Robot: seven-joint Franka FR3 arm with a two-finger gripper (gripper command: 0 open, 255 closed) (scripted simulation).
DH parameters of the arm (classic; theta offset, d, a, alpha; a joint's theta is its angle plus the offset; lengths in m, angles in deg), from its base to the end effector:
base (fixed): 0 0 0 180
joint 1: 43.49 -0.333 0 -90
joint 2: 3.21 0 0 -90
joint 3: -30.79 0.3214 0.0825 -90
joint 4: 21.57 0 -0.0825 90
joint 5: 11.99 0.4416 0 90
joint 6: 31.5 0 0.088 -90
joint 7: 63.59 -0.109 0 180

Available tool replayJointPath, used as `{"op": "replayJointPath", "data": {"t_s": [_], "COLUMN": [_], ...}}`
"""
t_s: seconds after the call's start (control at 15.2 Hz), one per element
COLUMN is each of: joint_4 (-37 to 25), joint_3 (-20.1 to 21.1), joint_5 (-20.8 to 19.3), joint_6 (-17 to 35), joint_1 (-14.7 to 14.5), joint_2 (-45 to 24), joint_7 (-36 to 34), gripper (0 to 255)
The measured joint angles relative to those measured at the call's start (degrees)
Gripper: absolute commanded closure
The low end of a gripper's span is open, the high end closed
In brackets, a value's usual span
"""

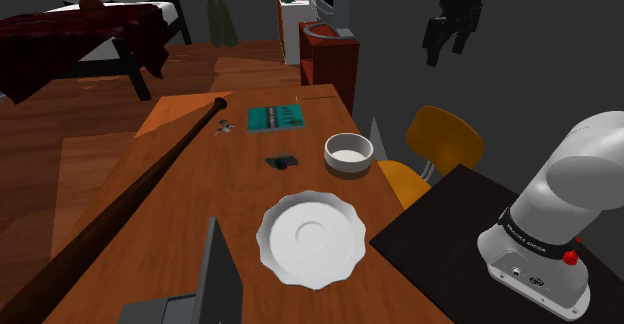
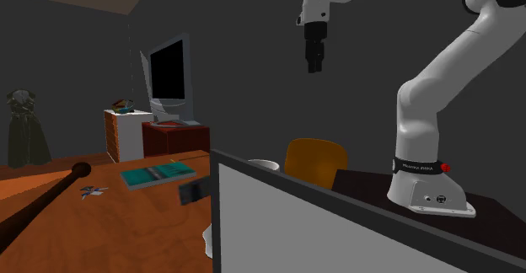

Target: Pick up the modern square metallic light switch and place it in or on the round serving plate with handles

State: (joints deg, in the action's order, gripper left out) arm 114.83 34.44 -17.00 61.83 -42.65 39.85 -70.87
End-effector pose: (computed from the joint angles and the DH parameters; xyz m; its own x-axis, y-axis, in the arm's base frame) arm 0.3745 0.0133 0.5720 0.9959 -0.0889 0.0149 -0.0901 -0.9875 0.1295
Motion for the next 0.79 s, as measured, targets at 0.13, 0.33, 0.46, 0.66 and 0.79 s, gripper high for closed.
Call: {"op": "replayJointPath", "data": {"t_s": [0.13, 0.33, 0.46, 0.66, 0.79], "joint_4": [-0.18, -0.42, -0.9, -3.03, -4.52], "joint_3": [0.14, 0.8, 1.56, 2.58, 3.35], "joint_5": [0.08, 0.39, 0.7, 0.88, 0.95], "joint_6": [0.52, 4.56, 7.33, 10.94, 13.0], "joint_1": [-0.16, -0.88, -1.53, -2.31, -2.87], "joint_2": [-0.81, -5.68, -9.42, -15.81, -19.79], "joint_7": [0.05, 0.32, 0.3, 0.52, 0.58], "gripper": [0, 0, 0, 0, 0]}}
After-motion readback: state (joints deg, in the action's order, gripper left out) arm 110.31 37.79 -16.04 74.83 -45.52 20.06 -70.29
